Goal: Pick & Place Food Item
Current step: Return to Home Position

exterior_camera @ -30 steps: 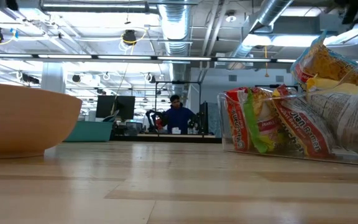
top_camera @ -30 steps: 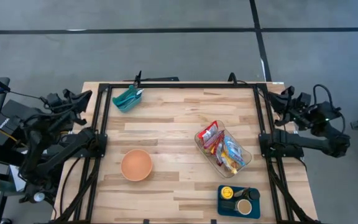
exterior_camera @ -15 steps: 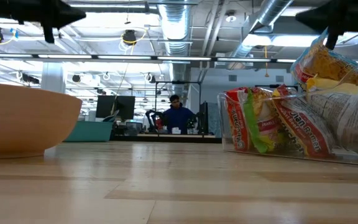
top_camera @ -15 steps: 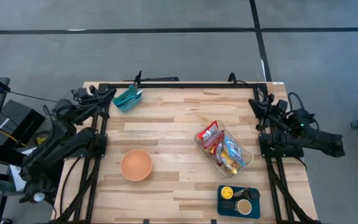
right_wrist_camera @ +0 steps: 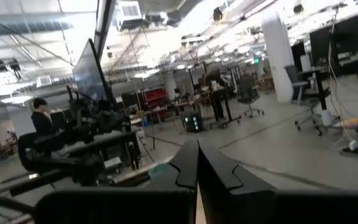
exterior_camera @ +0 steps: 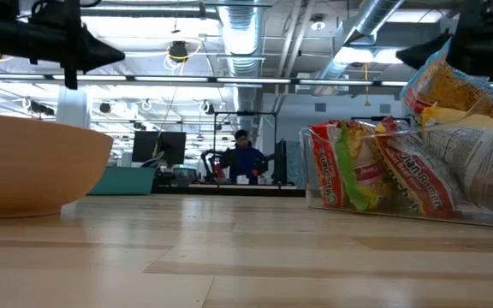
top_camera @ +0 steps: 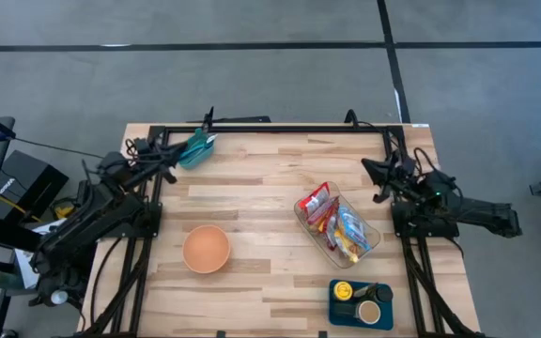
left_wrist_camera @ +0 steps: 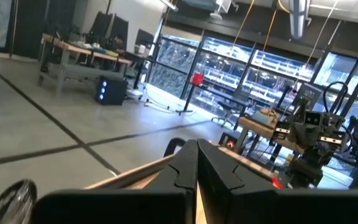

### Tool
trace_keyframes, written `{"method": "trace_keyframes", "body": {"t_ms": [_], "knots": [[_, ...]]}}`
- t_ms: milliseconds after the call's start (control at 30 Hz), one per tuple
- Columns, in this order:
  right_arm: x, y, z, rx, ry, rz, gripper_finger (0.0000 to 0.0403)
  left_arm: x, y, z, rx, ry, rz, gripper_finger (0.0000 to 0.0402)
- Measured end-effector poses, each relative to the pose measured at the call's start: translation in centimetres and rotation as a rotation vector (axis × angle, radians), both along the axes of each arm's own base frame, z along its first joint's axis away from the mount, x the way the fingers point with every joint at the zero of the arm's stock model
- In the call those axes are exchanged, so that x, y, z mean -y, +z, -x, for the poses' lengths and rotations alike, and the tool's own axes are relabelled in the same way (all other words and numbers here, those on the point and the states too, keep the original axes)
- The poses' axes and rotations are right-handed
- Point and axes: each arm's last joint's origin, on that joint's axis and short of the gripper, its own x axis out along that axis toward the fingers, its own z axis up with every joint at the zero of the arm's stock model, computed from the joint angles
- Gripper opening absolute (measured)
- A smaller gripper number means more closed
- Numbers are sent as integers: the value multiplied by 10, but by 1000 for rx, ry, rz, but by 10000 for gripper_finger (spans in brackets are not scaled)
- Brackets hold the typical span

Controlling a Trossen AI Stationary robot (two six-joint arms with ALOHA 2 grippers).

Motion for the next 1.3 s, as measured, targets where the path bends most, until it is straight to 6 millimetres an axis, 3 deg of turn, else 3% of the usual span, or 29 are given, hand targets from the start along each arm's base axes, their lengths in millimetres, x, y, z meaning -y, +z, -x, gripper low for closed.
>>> {"method": "trace_keyframes", "body": {"t_ms": [167, 500, 900, 1300], "knots": [[1, -18, -5, -48, 6, -34, 0, -2, -11, -2, -21, 0, 21, 0], [1, -33, -7, -201, 1, -64, 0, -5, -37, -6, -35, -10, 34, 0], [1, -33, -7, -212, 2, -65, 0, -7, -68, -8, -124, -36, 63, 0], [1, -34, -7, -257, -10, 15, 0, -6, -71, -9, -202, -76, -33, 0]]}}
